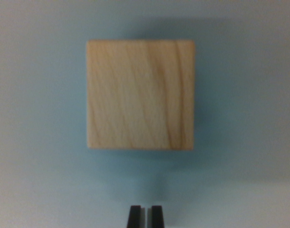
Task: Push wooden cube
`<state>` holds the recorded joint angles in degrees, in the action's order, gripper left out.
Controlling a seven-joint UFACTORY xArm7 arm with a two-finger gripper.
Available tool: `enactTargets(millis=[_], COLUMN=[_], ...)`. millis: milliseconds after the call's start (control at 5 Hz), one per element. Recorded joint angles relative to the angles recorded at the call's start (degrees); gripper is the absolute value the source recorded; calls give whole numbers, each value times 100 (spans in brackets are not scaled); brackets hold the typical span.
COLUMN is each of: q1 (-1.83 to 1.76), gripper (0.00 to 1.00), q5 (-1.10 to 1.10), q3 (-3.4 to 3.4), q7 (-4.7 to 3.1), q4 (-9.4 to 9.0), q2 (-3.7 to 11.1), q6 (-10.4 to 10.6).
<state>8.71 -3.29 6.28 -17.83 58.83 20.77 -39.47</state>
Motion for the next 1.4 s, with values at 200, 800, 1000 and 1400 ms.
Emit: enactTargets(millis=[200, 800, 1000, 1400], q1=[0, -4, -4, -7], gripper=[100, 100, 100, 100], q5=[0, -4, -4, -7], q3=[0, -22, -22, -34], q7=[0, 37, 37, 59], q4=[0, 380, 380, 600], q2=[0, 231, 231, 365], q6=[0, -149, -149, -236])
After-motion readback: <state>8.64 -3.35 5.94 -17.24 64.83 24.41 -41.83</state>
